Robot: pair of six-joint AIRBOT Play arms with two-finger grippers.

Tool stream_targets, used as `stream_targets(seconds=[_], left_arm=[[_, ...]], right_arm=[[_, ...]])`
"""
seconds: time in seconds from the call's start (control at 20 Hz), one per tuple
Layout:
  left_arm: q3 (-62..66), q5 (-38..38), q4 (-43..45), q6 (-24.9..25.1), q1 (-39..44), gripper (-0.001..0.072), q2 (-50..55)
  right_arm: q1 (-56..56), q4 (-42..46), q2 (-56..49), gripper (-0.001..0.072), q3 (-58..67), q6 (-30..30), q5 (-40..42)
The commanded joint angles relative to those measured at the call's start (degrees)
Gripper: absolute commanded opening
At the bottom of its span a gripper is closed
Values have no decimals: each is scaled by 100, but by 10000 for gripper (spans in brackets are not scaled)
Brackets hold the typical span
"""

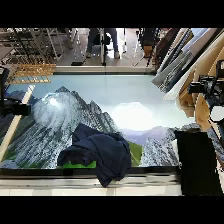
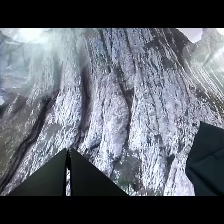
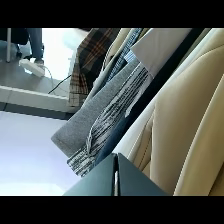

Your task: Fold the clothes and pants, and hang the long-sleeved shirts on hangers.

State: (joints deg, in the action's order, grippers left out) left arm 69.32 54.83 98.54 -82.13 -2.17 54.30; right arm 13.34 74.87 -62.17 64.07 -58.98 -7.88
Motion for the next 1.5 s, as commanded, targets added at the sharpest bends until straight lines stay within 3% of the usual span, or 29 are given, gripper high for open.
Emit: stream_targets(seconds=[0.0,0.75,0.95,1.05,1.1,1.15,1.2,1.25,1.3,1.4,1.45], left_arm=[[7,-2,2,2,-7,7,-2],[7,-4,-20,0,-7,7,-2],[-7,-614,-155,0,-4,7,57],[-7,-710,-306,0,-4,8,79],[-7,-706,-468,2,-2,109,101],[-11,-627,-662,4,0,530,122],[-11,-424,-848,0,-2,682,149],[-39,-63,-1043,70,0,675,195],[-140,313,-1303,400,0,675,243],[-647,1047,-2210,1672,-4,675,317],[-1001,1394,-2715,2253,-7,676,337]], right_arm=[[-7,-2,2,20,-2,-2,-2],[-7,-72,2,20,-2,-59,70],[-223,-1449,76,20,-2,-1384,96],[-343,-1740,247,20,-2,-1727,-269],[-380,-1812,341,22,-2,-1853,-481],[-380,-1862,435,21,-2,-1956,-811],[-380,-1781,525,21,-2,-1954,-1392],[-380,-1558,597,32,-2,-1932,-2116],[-380,-1283,629,130,-2,-1934,-2885],[-369,-848,614,479,-11,-1775,-4614],[-372,-831,592,542,-68,-1272,-5615]])
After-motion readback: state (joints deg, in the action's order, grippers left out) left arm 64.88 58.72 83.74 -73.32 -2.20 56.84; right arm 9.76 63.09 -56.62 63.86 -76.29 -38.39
